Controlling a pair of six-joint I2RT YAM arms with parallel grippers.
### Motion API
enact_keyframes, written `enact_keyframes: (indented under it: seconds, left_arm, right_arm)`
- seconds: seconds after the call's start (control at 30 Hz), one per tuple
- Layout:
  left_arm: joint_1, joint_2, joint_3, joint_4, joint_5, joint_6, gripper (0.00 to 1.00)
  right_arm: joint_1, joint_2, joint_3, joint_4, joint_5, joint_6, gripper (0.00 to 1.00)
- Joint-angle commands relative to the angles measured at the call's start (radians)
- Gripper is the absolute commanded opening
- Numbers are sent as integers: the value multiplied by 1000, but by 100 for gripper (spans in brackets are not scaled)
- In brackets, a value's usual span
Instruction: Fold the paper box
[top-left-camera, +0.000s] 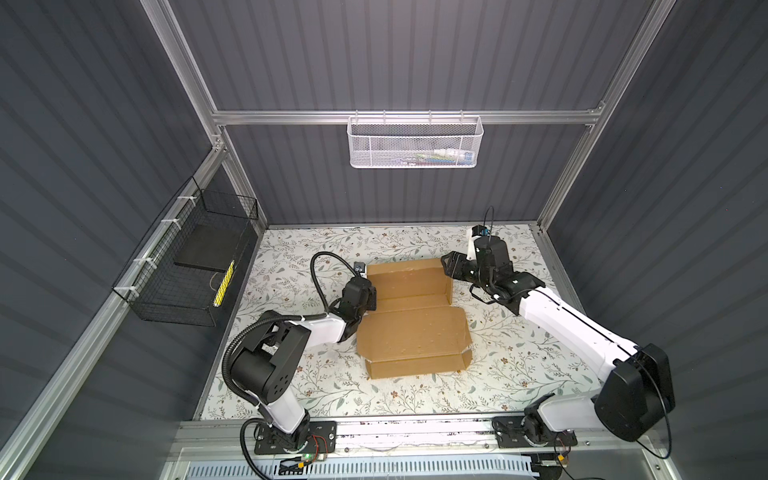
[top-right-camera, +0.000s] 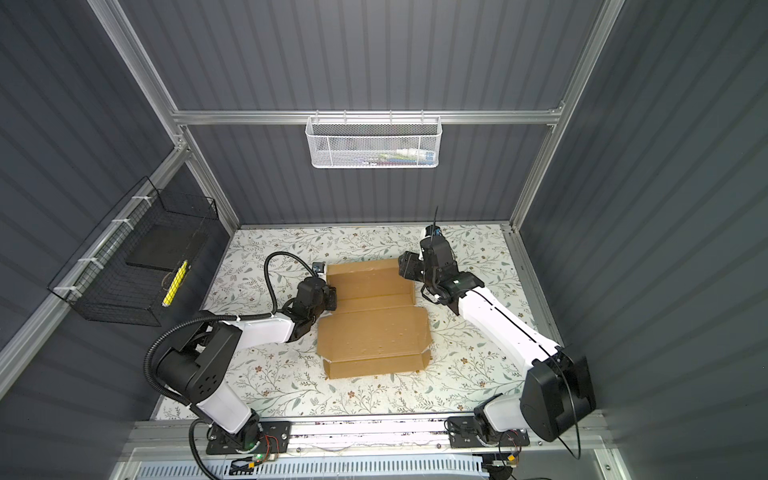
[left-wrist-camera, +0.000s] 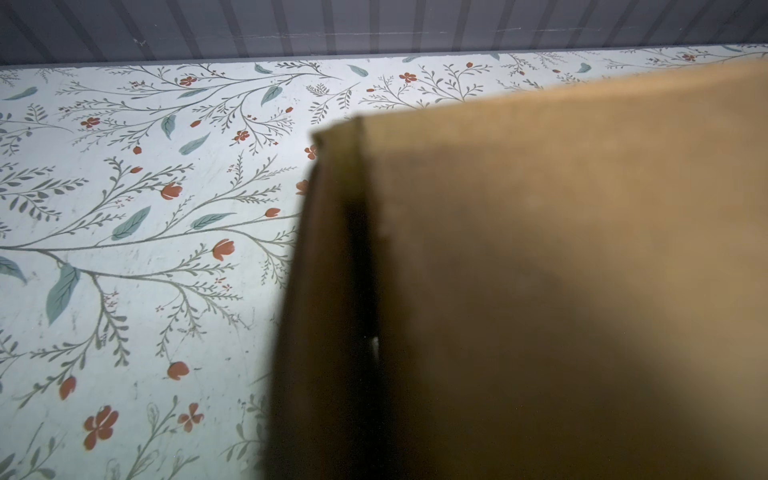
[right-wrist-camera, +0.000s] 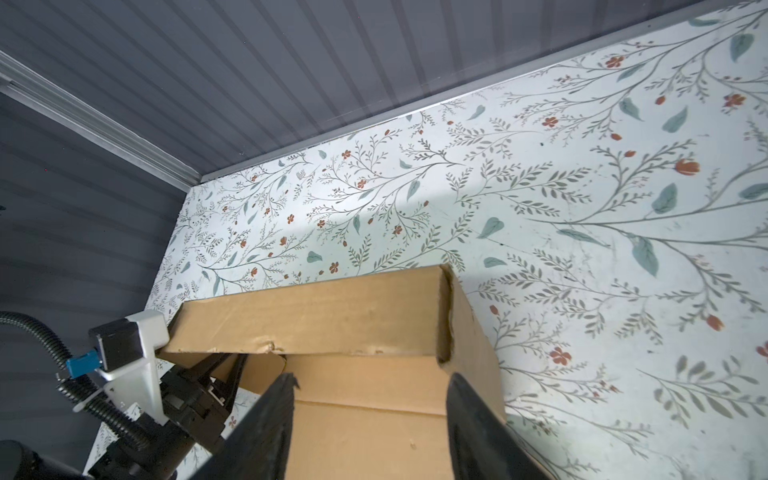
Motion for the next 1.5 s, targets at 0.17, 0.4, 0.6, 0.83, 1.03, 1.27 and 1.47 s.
enact_keyframes:
  seconds: [0.17,0.4,0.6,0.83,1.03,1.27,1.47]
  left_arm:
    - [-13,-5,-27,21,-15,19,0]
    - [-20,-5,-30,20,-19,25,0]
    - [-22,-13,-38,16,-25,28,0]
    - [-22,-15,-38,16,-28,28,0]
    - [-24,-20,-41,15,-28,28,0]
    - [-23,-24,-41,11,-30,29,0]
    - [-25,-25,-39,8,-30,28,0]
  right_arm:
    - [31,105,94,88,-66,75,59]
    - [50,176,126,126,-86,109,59]
    - [59,202,105,151,-89,131,58]
    - [59,206,76,154,-81,137,58]
    - [59,208,62,155,-80,137,58]
    - [60,201,38,158,-75,140,58]
    - [60,194,19,156,-72,140,58]
